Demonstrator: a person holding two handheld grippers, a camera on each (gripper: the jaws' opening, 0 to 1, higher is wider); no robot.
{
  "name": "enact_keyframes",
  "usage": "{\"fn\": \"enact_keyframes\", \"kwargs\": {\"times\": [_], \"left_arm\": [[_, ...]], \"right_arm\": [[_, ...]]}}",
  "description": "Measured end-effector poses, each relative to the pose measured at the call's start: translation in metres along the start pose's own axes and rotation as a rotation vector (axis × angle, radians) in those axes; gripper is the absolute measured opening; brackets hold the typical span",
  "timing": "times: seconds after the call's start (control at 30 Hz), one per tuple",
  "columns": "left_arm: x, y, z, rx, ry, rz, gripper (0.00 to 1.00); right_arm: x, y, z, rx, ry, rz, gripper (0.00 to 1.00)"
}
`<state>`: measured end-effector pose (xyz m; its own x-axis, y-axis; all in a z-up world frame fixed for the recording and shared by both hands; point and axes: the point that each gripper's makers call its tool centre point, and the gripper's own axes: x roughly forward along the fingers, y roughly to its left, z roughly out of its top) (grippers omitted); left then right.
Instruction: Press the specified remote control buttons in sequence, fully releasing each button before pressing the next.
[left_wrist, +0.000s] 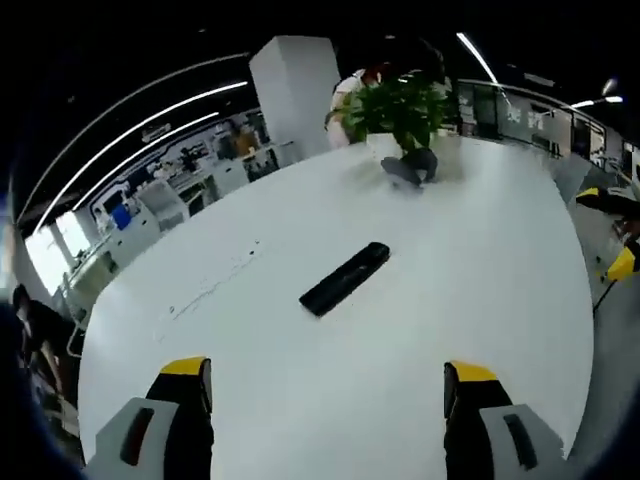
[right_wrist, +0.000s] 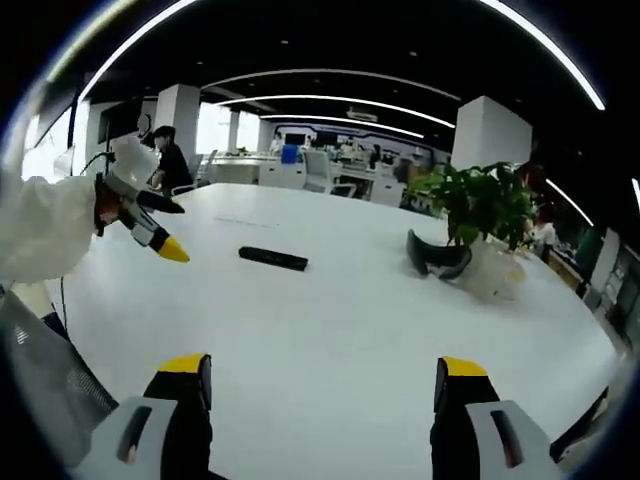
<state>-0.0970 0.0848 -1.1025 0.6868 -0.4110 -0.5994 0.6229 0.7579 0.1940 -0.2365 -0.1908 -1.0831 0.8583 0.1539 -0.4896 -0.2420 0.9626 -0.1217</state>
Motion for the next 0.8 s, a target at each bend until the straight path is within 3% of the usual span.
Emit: {"fn": "enact_keyframes", "kwargs": {"times": [0.07, 0.13, 0.2, 0.3, 0.43, 0.6, 0.7, 0.8], "left_arm": [[-0.023, -0.003, -0.013, -0.060, -0.009, 0.054, 1.00], [-0.044, -0.017, -0.029, -0.102, -0.009, 0.042, 1.00], [-0.068, -0.026, -0.042, -0.124, -0.006, 0.071, 1.00], [-0.099, -0.026, -0.057, -0.163, -0.018, 0.157, 1.00], [-0.130, -0.032, -0.066, -0.302, -0.093, 0.243, 1.00], [-0.152, -0.030, -0.078, -0.337, -0.127, 0.362, 1.00], [-0.159, -0.027, -0.082, -0.387, -0.185, 0.431, 1.00], [-0.168, -0.018, -0.082, -0.350, -0.198, 0.517, 1.00]], "right_arm": [[-0.002, 0.000, 0.002, -0.001, -0.009, -0.001, 0.91], [-0.004, -0.001, 0.004, 0.005, -0.024, -0.003, 0.90], [-0.005, -0.002, 0.006, 0.014, -0.038, 0.000, 0.91], [-0.006, -0.003, 0.008, 0.018, -0.053, -0.004, 0.91], [-0.007, -0.003, 0.009, 0.015, -0.061, -0.005, 0.90], [-0.009, -0.002, 0.013, 0.003, -0.090, -0.007, 0.89], [-0.009, -0.003, 0.014, 0.000, -0.094, -0.011, 0.88], [-0.010, -0.004, 0.015, 0.005, -0.104, -0.012, 0.87]]}}
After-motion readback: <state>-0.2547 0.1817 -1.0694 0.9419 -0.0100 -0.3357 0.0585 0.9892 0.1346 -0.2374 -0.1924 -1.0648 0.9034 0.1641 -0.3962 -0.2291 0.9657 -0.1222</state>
